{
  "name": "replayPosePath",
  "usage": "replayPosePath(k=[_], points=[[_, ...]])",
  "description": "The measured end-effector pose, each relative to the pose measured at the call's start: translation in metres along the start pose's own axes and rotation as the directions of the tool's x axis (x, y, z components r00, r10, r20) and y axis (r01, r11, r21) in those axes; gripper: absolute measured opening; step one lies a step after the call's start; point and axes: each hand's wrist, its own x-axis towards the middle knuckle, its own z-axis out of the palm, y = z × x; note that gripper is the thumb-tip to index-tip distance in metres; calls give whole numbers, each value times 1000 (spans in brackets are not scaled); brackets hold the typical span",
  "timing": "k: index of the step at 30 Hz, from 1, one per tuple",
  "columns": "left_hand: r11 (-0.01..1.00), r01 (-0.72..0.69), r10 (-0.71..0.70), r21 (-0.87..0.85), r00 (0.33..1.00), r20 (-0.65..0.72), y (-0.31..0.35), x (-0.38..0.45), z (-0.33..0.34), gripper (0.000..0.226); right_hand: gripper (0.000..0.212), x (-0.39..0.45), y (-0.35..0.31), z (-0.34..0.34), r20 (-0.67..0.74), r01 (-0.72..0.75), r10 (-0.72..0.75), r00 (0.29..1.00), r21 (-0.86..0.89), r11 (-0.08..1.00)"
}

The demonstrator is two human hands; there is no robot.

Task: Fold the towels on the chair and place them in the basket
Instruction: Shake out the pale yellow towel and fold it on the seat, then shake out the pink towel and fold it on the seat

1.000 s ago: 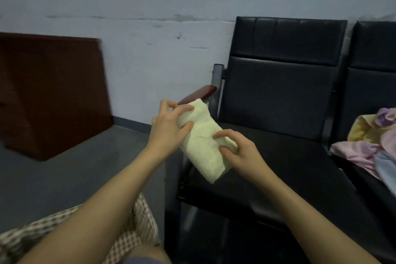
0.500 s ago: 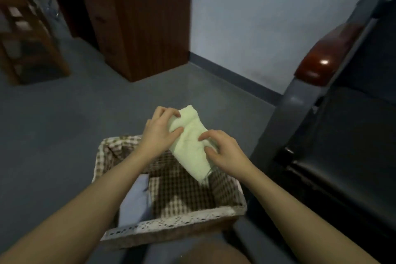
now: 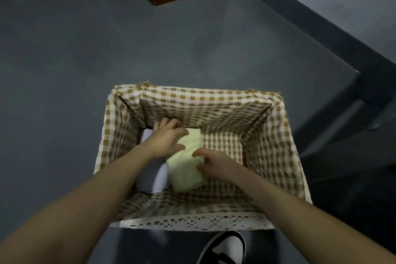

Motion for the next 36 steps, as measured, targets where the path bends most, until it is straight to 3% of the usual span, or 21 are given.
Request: replayPosePath(k=[2,3,7,12,16,20,25,29,36], points=[[971,10,-31,240,996,85,-1,4,7,61,44,15,8,0,37,-43,48,998,-118,992],[961,15,-41,276,995,87,0,4,13,68,45,22,12,0,19,-52,57,998,-179,983],[979,100,-116,180,990,83,4,-7,41,85,49,39,15,-2,22,50,-45,999,-365,930],[957,-8,-76,291,959,275,-10,-17,64,115,53,55,18,1,97,100,-57,994,-520,848],[963,8,-92,270,950,299,-13,-15,62,114,55,66,24,8,136,55,25,990,-551,833],[980,51,-110,193,944,311,-5,-14,37,94,55,58,19,1,130,46,30,991,-544,838],[990,43,-69,136,979,193,20,-27,-5,61,48,19,0,-23,-37,27,-55,998,-519,855],[995,37,-37,88,999,-3,53,-50,-52,47,40,-32,-24,-53,-188,25,-144,971,-522,853],[997,-56,68,46,944,-322,124,-86,-146,42,32,-139,-65,-118,-520,-19,-285,805,-503,864]])
